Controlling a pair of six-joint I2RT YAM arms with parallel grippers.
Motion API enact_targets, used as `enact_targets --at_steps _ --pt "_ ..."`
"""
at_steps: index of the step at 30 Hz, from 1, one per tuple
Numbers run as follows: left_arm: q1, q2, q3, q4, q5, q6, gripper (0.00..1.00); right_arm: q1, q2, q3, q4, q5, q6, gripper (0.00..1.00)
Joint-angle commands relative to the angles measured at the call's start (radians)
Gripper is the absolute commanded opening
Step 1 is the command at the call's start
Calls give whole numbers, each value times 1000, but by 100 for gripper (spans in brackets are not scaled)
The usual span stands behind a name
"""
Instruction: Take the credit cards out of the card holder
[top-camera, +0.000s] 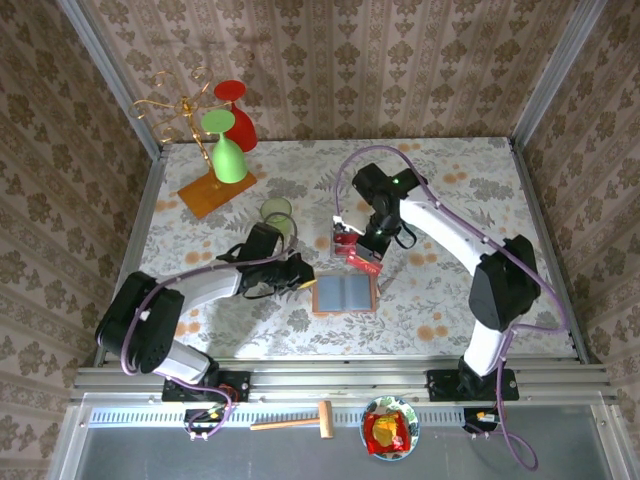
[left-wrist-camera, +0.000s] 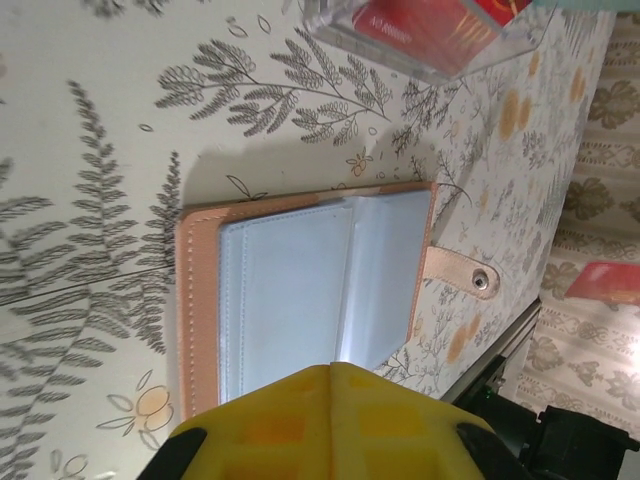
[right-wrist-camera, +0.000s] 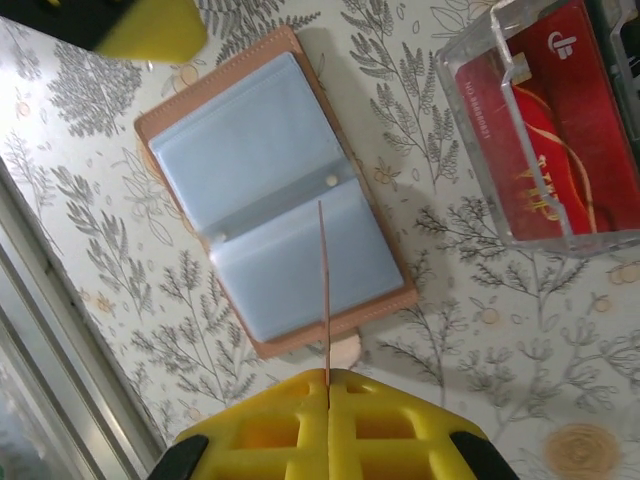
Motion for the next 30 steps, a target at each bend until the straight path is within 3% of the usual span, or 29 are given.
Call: enact_targets --at_steps 1,16,30 --pt "22 -42 -23 -50 -15 29 8 -2 69 103 -115 56 -136 3" --pt "92 -134 -88 -104 -32 29 8 -32 314 453 -234 74 -275 1" --pt "108 -109 -56 -147 -35 40 9 -60 466 631 -266 76 -380 0"
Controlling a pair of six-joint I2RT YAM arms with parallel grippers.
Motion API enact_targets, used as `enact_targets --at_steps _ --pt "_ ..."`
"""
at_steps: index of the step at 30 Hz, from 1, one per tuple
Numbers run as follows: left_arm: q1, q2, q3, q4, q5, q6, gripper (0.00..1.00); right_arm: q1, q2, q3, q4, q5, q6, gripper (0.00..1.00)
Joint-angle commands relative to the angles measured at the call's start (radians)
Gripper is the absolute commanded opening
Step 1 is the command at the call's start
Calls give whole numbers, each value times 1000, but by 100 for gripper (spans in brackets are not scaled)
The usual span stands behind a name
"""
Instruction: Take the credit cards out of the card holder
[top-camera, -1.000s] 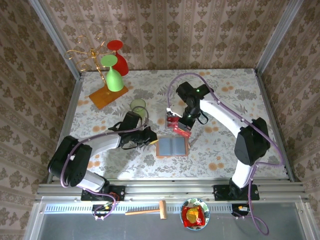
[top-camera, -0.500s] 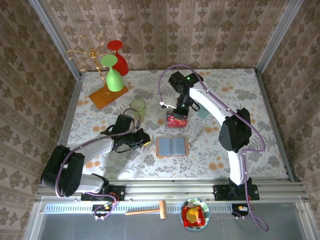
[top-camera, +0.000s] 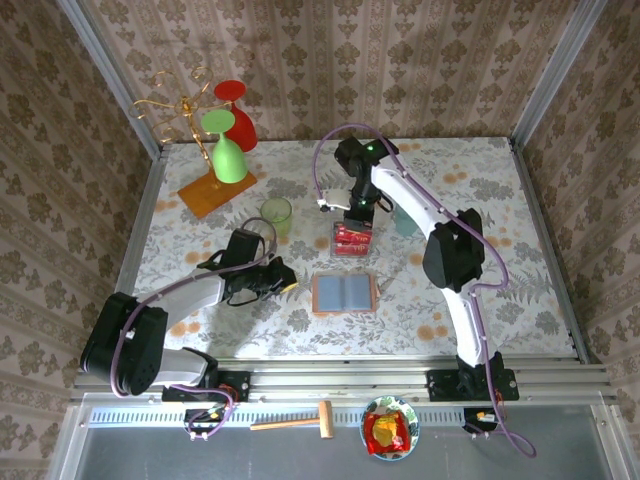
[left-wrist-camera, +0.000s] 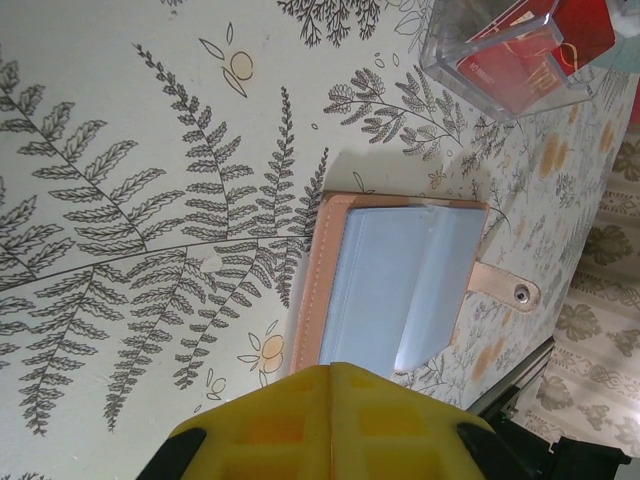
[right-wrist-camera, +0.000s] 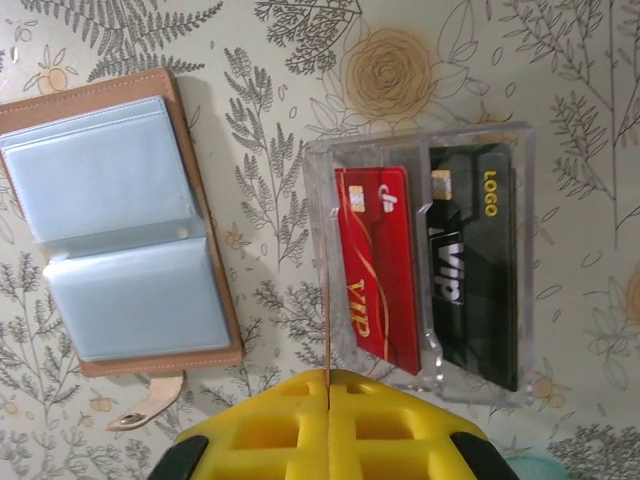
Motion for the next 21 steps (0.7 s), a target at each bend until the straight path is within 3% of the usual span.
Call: enact_targets --at_steps 1,21 --pt "7 9 22 -46 -6 24 8 -12 51 70 -59 21 -46 0" --pt "54 1 18 -74 -10 29 9 -16 199 132 -84 -23 -81 3"
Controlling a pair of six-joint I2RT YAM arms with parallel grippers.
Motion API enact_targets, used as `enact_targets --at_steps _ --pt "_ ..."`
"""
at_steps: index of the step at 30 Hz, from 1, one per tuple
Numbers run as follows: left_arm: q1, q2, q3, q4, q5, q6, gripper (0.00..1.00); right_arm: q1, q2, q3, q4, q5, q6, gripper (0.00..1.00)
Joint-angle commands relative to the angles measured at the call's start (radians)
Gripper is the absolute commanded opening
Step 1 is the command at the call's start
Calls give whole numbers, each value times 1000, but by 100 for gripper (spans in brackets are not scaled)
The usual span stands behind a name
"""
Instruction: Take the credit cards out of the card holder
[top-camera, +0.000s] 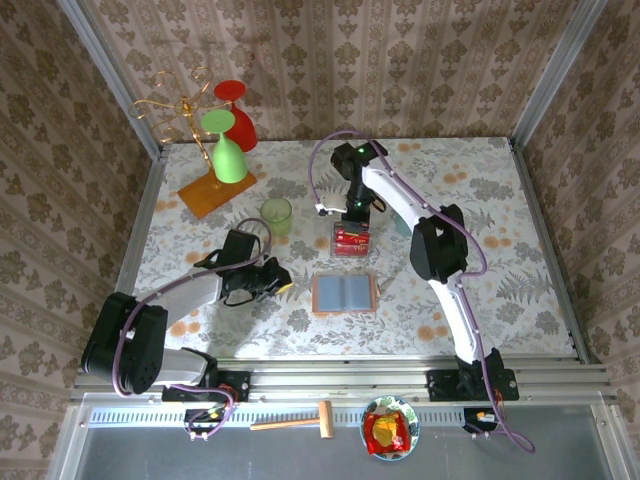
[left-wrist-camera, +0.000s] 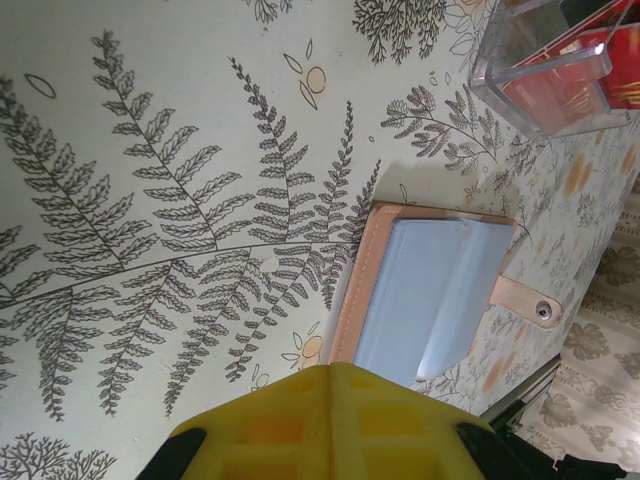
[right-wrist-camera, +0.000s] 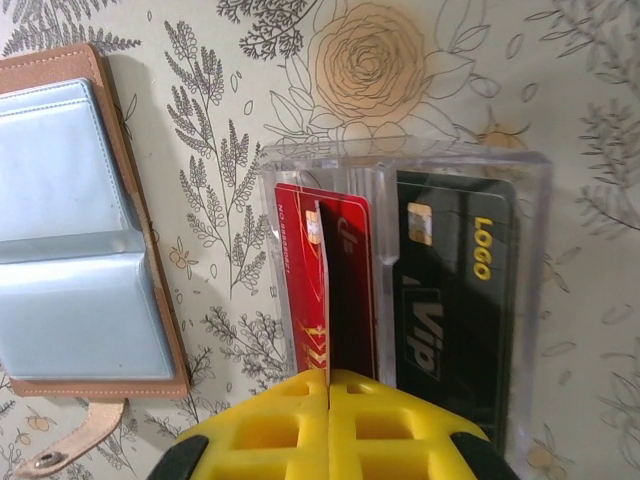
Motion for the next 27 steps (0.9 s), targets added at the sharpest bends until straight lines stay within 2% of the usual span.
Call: enact_targets --at_steps 1,10,12,19,22,27 --pt "9 -1 17 -25 -2 24 9 -4 32 21 -43 -22 -19 3" --pt "24 10 32 -35 1 44 9 -4 -15 5 -14 12 27 20" --pt "34 11 35 -35 4 54 10 -4 -56 -27 13 22 37 24" --pt "85 0 52 -89 -9 128 14 -5 -242 -220 159 60 112 28" --pt "110 -9 62 -122 -27 174 21 -5 -345 -351 267 86 164 32" --pt "147 -39 88 -182 -75 262 37 -4 -524 -584 455 167 278 41"
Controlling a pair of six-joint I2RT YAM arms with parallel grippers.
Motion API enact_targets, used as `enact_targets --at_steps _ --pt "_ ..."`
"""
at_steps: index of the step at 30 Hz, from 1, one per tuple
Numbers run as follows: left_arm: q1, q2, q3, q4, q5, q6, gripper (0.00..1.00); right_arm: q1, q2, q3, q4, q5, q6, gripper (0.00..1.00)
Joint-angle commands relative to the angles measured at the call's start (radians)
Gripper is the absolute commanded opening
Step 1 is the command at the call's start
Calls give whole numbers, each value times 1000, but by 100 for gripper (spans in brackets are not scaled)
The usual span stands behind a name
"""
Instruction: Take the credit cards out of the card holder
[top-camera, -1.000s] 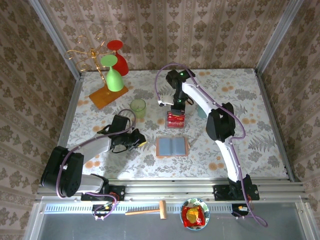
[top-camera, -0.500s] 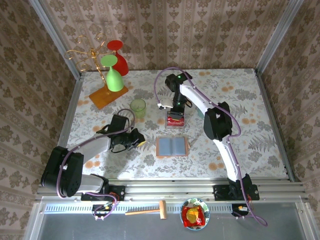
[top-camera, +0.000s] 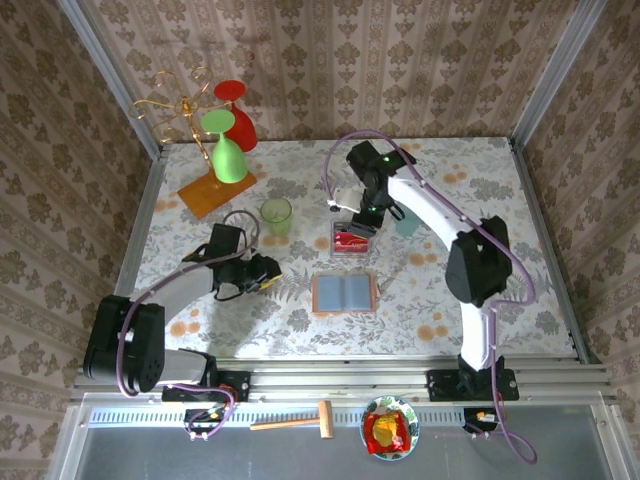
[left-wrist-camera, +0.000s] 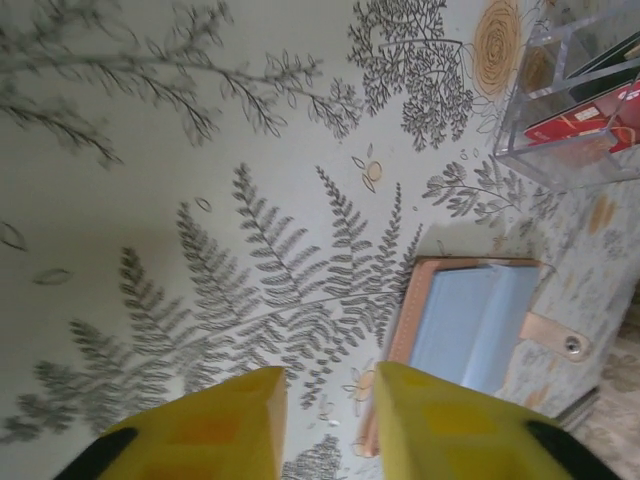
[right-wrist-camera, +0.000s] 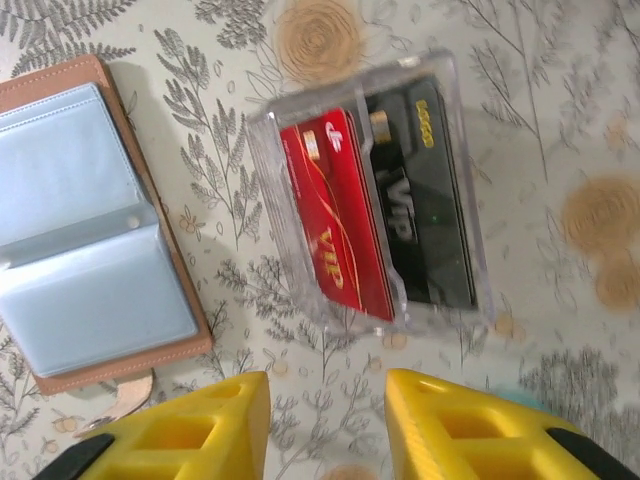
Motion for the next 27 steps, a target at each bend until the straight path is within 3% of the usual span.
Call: enact_targets --at_steps 1,5,7,10,12,15,18,19,27 --pt "27 -37 46 -81 -52 100 39 -4 -113 -128 166 93 111 42" --pt "73 -65 48 -80 -71 151 62 -4 -254 -310 292 178 197 49" --pt "101 -75 39 -71 -70 168 67 -3 -321 -400 356 207 238 52" --pt "151 -85 27 -57 -67 185 77 -5 -413 -526 447 247 304 66" --pt "184 -92 23 -56 -77 204 98 -6 -463 -602 499 270 341 73" --pt "223 -108 23 -67 -123 238 100 -11 -530 -700 571 307 392 86" --pt "245 -133 24 -77 -208 269 100 -28 -560 -777 642 365 448 91" --pt "248 -140 27 -86 -236 280 100 -35 -576 -799 662 383 468 99" --pt "250 -239 23 -48 -510 376 100 -161 -621 -979 850 428 642 100"
